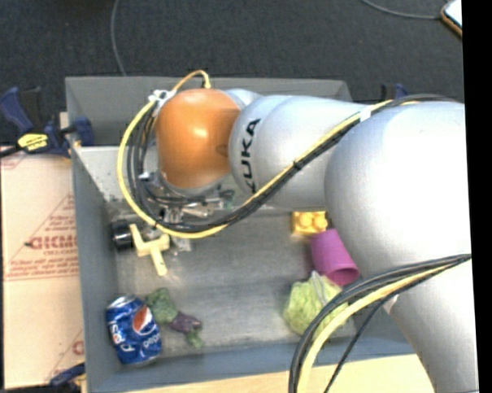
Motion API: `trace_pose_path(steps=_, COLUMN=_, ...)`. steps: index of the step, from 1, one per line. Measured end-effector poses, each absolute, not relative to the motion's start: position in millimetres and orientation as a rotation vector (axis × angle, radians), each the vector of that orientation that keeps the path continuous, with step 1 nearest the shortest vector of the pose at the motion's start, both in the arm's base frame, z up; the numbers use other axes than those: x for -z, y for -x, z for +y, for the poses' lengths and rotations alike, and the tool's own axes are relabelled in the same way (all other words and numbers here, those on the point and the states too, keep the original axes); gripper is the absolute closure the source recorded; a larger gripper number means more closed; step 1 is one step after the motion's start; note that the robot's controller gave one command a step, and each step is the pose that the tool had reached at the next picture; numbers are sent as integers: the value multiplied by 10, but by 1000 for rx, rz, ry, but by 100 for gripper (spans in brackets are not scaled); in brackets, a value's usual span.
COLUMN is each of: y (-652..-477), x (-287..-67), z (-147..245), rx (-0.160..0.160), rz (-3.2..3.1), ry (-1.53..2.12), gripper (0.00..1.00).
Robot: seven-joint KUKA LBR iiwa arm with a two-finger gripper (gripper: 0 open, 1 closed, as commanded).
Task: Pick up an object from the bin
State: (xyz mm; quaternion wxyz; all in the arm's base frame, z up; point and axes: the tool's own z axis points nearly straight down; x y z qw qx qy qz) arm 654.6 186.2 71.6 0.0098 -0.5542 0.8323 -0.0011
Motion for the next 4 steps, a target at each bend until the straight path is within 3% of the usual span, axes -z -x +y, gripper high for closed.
trace_pose_path(steps=2, y=-6520, x=-837, z=1855, rx=-3, rz=2607, ry=1732, gripper=100)
trace_pose_path(steps=3, y=-6528, x=-1350, z=1854, rx=-2, rz=2607, ry=1728, gripper=100)
trace_pose_path(steps=4, y=-6542, x=-1556, z=1853, rx=1, rz=2604, ry=1722, gripper=100)
